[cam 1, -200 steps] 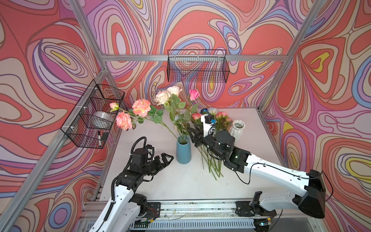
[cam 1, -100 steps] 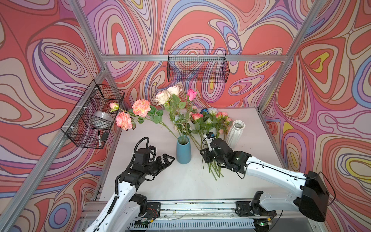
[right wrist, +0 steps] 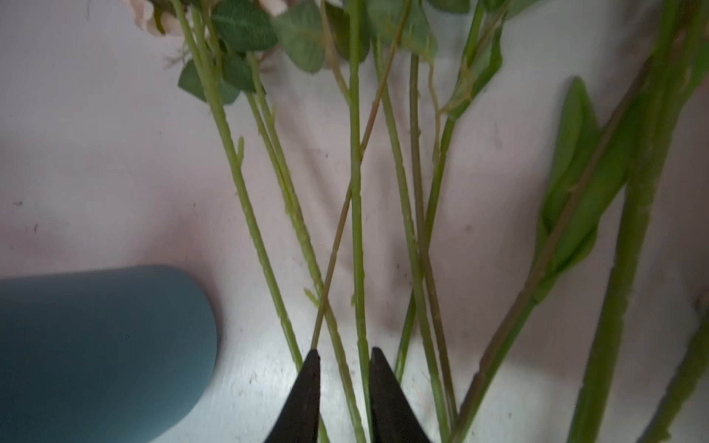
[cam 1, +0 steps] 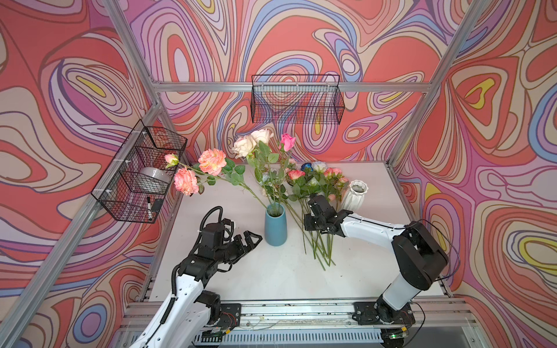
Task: Arrange flowers in a vase
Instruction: Pick up the flower from the flowers.
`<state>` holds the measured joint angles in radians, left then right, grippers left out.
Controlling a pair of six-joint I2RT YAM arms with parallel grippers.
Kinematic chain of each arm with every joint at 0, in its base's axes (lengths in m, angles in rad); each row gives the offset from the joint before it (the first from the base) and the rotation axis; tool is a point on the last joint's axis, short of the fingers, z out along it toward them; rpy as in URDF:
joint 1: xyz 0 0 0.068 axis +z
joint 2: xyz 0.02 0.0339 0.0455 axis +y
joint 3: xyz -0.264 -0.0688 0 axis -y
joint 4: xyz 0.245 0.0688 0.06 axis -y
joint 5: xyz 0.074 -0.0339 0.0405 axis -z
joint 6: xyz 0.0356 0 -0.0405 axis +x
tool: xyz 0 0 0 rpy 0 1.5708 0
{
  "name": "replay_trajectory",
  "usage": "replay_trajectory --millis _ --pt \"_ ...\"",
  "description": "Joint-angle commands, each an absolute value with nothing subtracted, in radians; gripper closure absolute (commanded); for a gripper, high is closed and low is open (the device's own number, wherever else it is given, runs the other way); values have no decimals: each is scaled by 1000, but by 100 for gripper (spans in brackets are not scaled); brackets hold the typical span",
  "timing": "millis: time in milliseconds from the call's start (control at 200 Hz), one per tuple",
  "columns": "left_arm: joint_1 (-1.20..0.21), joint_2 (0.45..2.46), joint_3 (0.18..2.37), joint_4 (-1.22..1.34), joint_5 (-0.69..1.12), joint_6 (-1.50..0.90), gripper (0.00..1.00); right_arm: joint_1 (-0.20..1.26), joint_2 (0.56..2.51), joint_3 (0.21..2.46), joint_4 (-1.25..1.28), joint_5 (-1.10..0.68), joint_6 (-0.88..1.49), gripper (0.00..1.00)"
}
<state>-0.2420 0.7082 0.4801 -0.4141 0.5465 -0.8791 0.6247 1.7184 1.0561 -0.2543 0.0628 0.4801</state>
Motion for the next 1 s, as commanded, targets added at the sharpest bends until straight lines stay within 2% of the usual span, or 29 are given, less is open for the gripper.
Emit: replay_trajectory --millis 0,125,315,571,701,851,996 --pt "-238 697 469 -406 546 -888 4 607 1794 1141 -223 93 447 77" --pt "-238 691 463 -407 541 -888 4 605 1880 1239 -222 128 402 75" --pt "-238 700 461 -401 541 -885 4 599 2003 1404 -296 193 371 76" --pt "-238 708 453 -386 541 -885 4 594 2068 1457 -329 230 356 76" --pt "-237 719 451 -376 547 -885 4 591 2105 1480 -342 227 348 80" --pt "-238 717 451 -376 548 -887 4 591 2107 1469 -324 221 343 89" --pt "-238 706 460 -387 551 -887 4 586 2108 1474 -330 218 341 93"
